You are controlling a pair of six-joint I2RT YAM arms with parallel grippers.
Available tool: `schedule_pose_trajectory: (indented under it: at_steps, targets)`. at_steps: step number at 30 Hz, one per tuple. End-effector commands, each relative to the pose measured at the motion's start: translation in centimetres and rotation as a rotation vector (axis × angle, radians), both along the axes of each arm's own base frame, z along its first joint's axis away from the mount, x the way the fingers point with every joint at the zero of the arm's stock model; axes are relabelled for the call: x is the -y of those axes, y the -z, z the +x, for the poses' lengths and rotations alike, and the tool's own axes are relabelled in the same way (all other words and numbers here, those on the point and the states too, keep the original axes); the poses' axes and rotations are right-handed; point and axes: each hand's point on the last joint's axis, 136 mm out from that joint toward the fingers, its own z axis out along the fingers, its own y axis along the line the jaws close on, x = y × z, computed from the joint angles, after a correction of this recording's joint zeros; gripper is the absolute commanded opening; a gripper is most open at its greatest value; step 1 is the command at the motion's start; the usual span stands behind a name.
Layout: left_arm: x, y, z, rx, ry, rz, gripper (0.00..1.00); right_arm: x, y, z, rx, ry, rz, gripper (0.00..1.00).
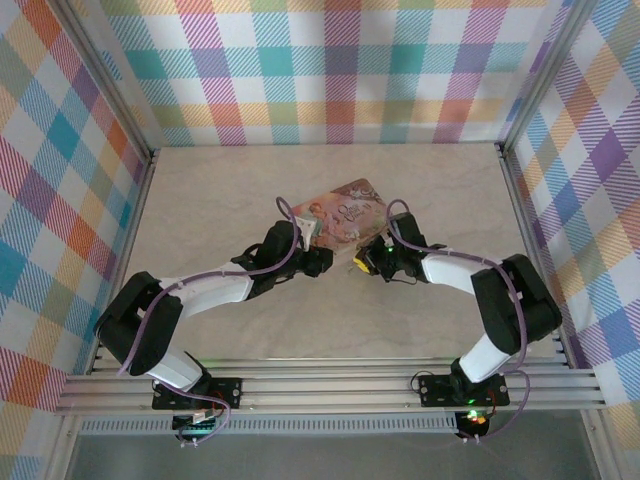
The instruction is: Unlock the padlock with the key
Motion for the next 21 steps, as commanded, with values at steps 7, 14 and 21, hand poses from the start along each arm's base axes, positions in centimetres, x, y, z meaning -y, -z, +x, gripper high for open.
schedule_pose_trajectory:
  at_steps: [7, 14, 21]
  targets:
    - [-0.9, -0.7, 0.0, -0.002, -0.054, -0.031, 0.37, 1.2, -2.7, 2.0, 0.078, -0.003, 0.016, 0.00]
    - [-2.2, -1.2, 0.1, 0.010, -0.103, 0.001, 0.38, 2.8, -3.6, 2.0, 0.073, 0.006, -0.032, 0.00]
    - [-4.7, -2.1, 0.3, 0.018, -0.189, 0.084, 0.47, 4.0, -4.6, 1.7, 0.099, -0.050, -0.051, 0.00]
